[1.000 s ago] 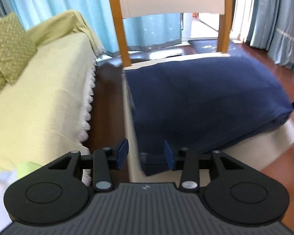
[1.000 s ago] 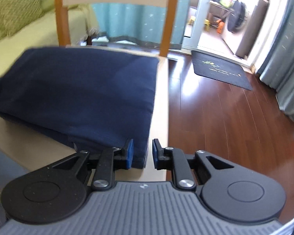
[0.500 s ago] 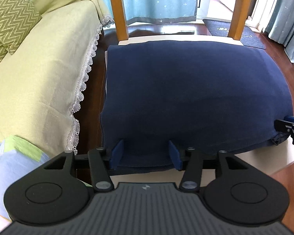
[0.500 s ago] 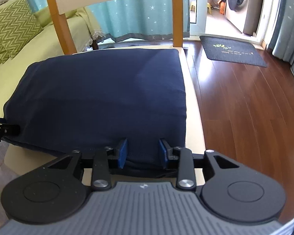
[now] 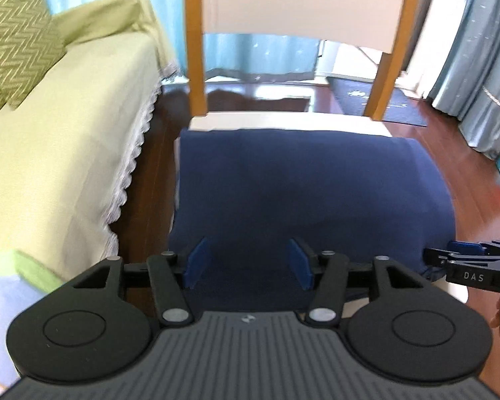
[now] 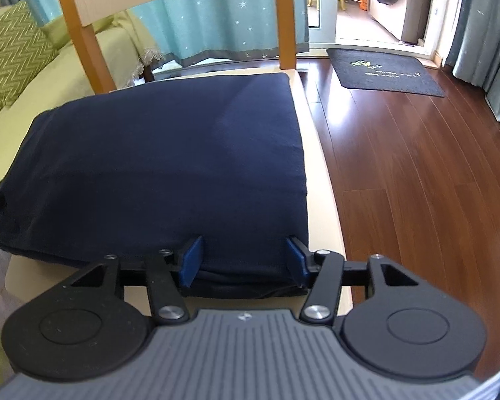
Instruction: Fold clothes
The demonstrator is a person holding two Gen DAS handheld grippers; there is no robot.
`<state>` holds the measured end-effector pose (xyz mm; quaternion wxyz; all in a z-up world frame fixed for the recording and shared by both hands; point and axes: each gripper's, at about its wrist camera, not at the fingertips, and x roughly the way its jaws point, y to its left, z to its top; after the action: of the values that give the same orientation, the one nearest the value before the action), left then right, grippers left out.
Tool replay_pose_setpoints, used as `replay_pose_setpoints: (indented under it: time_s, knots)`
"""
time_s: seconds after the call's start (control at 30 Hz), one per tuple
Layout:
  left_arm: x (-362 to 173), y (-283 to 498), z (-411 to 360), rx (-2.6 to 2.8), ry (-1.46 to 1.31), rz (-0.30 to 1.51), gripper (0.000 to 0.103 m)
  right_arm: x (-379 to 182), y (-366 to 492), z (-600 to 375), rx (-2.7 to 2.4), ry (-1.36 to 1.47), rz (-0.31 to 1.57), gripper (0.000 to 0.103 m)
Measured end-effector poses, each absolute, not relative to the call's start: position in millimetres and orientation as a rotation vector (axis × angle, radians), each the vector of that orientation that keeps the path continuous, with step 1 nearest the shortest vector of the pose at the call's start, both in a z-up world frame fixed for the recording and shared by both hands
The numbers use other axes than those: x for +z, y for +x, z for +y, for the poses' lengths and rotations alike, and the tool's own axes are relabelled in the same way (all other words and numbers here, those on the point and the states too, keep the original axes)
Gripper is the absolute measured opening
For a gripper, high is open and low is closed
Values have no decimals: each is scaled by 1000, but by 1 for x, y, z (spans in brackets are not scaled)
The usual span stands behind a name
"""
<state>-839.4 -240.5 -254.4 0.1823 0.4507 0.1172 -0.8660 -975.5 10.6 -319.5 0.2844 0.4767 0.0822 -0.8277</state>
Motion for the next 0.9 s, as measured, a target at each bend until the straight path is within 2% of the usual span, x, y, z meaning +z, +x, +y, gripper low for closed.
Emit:
replay_pose_setpoints:
  time_s: [0.1, 0.17, 0.3, 0.4, 0.5, 0.6, 0.67, 0.7, 0.73, 0.83, 0.9]
  knots:
    - [-275, -846, -243, -2430, 1327, 317, 59, -319, -974, 13, -2208, 1259, 172, 65]
    - [-294, -842, -244, -2440, 1326, 273, 65, -321, -970, 14, -2200, 1219, 194, 66]
    - [-297, -835, -246, -2477, 1304, 246, 66, -326, -962, 21, -2233, 1149, 222, 66]
    - [-284, -833, -244, -2462, 1306, 169, 65, -323, -961, 29, -2348, 1181, 311, 68]
    - [-271, -823, -241, -2450, 1292, 141, 61, -306, -957, 63, -2421, 1169, 166, 67]
    - [-261, -814, -228, -2464, 1319, 119, 61, -302, -947, 77, -2408, 1178, 112, 67]
    - [-261, -813, -211, -2485, 1370, 66, 61, -306, -932, 86, -2361, 1183, 80, 63]
    - [-263, -814, -204, -2498, 1395, 42, 61, -308, -930, 86, -2353, 1186, 89, 56]
    - [-266, -816, -198, -2509, 1415, 20, 61, -312, -924, 87, -2330, 1188, 130, 47]
    - [-273, -829, -179, -2550, 1460, -47, 61, -319, -911, 87, -2278, 1134, 282, 36]
    - [-274, -837, -170, -2584, 1466, -79, 61, -317, -908, 86, -2248, 1088, 297, 30]
